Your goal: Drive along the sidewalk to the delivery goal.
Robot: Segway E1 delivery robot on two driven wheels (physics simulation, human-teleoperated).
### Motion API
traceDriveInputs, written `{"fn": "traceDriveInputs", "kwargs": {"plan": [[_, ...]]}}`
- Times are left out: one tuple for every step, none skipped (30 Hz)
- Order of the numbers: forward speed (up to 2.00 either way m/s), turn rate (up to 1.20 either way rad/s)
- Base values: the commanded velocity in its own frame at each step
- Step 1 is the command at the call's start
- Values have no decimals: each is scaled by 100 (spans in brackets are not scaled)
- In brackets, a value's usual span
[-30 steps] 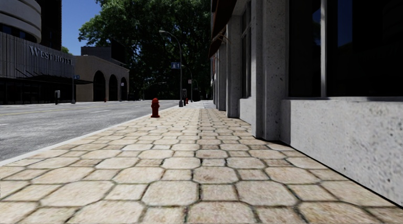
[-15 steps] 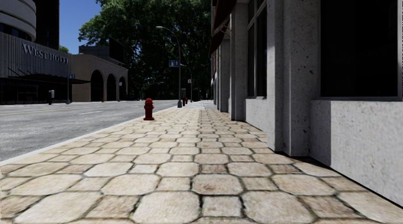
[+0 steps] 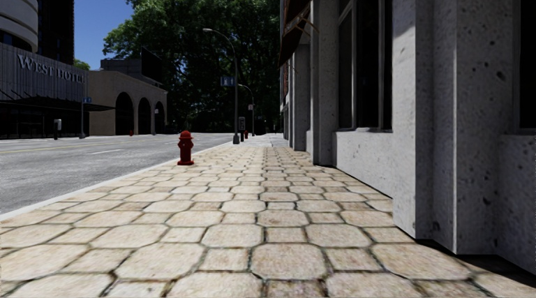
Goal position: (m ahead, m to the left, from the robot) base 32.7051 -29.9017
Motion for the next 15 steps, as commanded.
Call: {"fn": "traceDriveInputs", "kwargs": {"plan": [[200,0],[200,0],[200,0],[200,0],[200,0],[200,0],[200,0],[200,0],[200,0],[200,0],[200,0],[200,0],[200,0],[200,0],[200,0]]}}
